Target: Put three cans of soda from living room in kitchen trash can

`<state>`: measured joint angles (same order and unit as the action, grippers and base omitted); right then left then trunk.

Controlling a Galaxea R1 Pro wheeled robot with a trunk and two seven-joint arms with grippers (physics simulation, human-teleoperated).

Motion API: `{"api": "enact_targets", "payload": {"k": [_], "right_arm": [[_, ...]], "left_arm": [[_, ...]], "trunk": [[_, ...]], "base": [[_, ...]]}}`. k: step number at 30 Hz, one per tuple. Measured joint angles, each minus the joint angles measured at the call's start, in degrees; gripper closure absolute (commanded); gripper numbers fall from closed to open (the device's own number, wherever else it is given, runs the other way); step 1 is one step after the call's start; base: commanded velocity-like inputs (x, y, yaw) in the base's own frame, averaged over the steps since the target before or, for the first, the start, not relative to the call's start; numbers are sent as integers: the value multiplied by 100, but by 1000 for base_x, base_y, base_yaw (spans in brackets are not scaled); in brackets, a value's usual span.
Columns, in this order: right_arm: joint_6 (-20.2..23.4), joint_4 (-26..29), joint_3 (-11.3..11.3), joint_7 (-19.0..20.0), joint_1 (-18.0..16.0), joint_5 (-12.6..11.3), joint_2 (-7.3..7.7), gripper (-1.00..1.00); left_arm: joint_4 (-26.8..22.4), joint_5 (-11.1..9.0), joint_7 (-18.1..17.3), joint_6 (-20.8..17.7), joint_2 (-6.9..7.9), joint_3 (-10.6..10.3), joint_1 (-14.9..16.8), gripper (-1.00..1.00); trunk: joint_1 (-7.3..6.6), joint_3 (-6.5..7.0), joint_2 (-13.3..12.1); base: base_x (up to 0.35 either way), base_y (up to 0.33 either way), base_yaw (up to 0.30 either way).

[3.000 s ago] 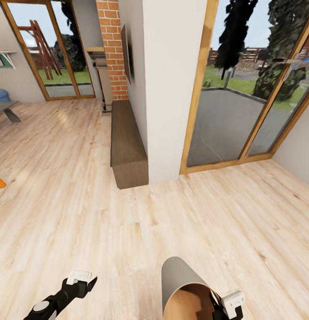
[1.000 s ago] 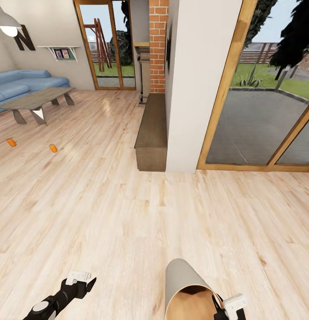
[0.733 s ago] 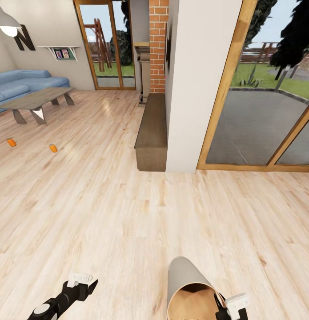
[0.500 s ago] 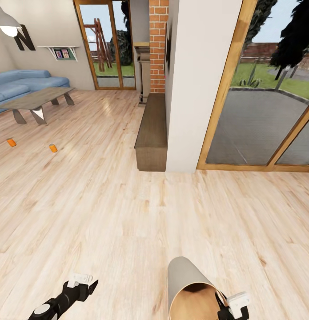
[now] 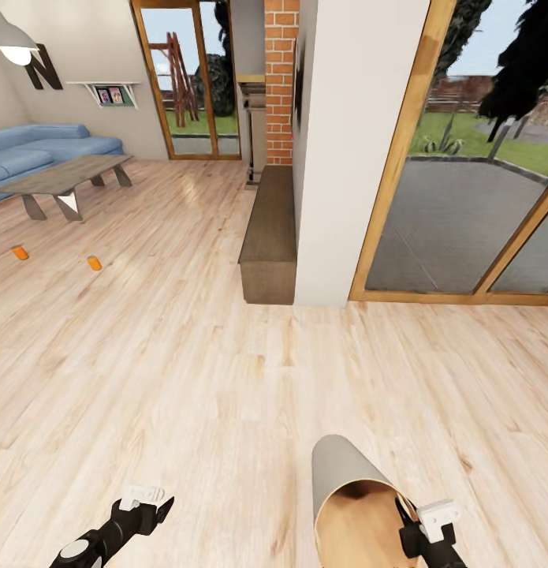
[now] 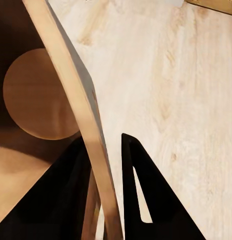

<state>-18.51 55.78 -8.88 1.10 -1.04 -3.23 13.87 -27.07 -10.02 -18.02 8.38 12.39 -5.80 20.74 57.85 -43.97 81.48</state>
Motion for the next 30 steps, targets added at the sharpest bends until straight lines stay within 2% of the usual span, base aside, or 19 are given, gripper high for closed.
{"api": "enact_targets", "payload": {"k": [6,11,14,15,16,17,19,23,30], "right_arm": [[18,17,14,3,-108,6,78,100],[22,9,19,59,-196,-23,334,100],[24,-27,80,279,-221,-86,442,100],[25,-42,138,361,-229,-109,456,100],[23,-149,450,791,-248,-130,483,100],[35,-243,592,898,-255,-226,492,100],[25,-374,879,1274,-264,-193,496,100],[32,-708,1229,1635,-300,-223,479,100],[29,-969,1344,1757,-333,-190,429,100]], "left_arm": [[2,0,-6,-2,1,0,0,-100],[1,0,-8,-2,1,0,0,-100],[5,1,-8,3,3,2,0,-100],[6,1,-8,5,4,3,0,-100],[8,0,-18,11,7,10,0,-100],[6,0,-20,11,8,15,-1,-100],[7,-4,-23,16,8,20,0,-100],[6,-9,-25,21,8,27,0,-100],[3,-20,-31,30,10,40,0,-100]], "trunk": [[0,0,0],[0,0,0],[0,0,0],[0,0,0],[0,0,0],[0,0,0],[0,0,0],[0,0,0],[0,0,0]], "base": [[0,0,0],[0,0,0],[0,0,0],[0,0,0],[0,0,0],[0,0,0],[0,0,0],[0,0,0],[0,0,0]]}}
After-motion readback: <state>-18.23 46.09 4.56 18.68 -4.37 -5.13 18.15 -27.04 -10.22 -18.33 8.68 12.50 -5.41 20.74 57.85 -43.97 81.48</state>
